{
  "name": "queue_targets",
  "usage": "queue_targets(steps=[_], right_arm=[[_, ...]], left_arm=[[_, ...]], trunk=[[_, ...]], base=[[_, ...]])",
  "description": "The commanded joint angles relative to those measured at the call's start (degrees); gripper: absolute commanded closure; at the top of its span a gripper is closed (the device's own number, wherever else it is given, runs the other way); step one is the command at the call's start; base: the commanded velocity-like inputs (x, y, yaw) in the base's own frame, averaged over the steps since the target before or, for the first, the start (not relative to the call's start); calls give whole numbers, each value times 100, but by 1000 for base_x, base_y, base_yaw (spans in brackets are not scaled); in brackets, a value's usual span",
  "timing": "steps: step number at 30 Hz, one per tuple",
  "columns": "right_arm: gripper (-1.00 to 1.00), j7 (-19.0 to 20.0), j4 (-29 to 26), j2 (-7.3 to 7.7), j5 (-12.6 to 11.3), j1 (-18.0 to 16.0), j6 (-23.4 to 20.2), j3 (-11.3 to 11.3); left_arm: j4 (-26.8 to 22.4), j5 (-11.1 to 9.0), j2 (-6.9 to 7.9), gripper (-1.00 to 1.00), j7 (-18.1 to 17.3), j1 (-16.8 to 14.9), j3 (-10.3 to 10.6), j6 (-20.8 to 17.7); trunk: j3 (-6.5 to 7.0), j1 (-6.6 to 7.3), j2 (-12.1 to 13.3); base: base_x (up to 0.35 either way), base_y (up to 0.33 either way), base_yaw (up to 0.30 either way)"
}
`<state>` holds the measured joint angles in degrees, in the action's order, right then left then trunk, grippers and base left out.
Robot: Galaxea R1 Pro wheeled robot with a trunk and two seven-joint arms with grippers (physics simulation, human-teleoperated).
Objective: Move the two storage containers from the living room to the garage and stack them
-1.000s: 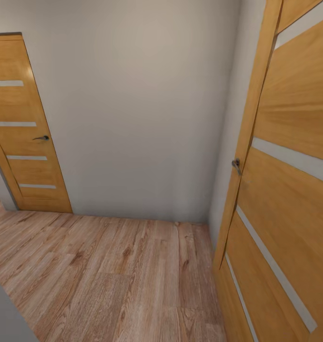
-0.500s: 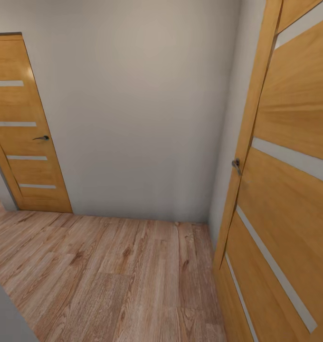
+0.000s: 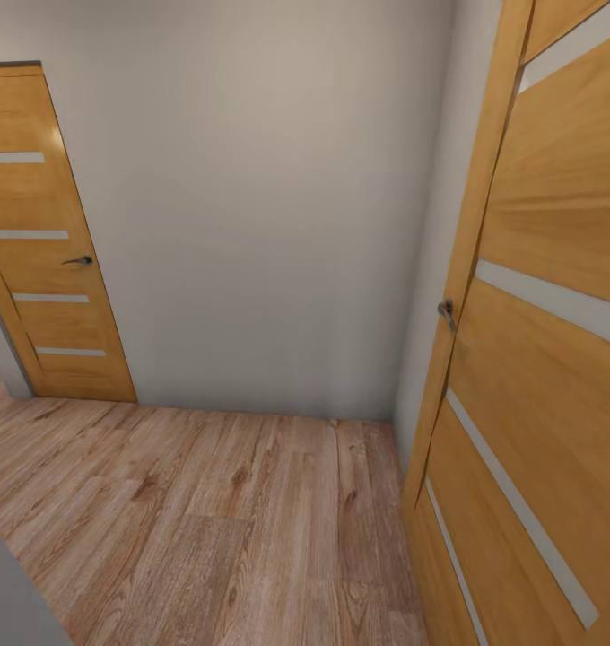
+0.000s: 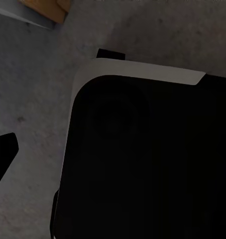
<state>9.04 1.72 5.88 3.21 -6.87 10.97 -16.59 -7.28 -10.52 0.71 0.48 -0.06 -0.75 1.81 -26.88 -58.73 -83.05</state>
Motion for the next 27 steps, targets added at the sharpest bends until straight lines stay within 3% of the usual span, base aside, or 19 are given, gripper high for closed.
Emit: queue_targets(steps=[1, 10, 27], right_arm=[[-100, 10, 19, 0, 32, -8, 37, 6], [-100, -36, 14, 1, 39, -8, 56, 5], [-100, -80, 13, 1, 90, -8, 50, -19]], left_arm=[[-2, -32, -1, -100, 5, -1, -4, 12], [17, -33, 2, -100, 5, -1, 2, 12], [25, -38, 1, -100, 5, 0, 3, 9]], trunk=[[-5, 0, -3], [-5, 0, -3], [-5, 0, -3]], base=[[0, 0, 0], [43, 0, 0], [306, 0, 0]])
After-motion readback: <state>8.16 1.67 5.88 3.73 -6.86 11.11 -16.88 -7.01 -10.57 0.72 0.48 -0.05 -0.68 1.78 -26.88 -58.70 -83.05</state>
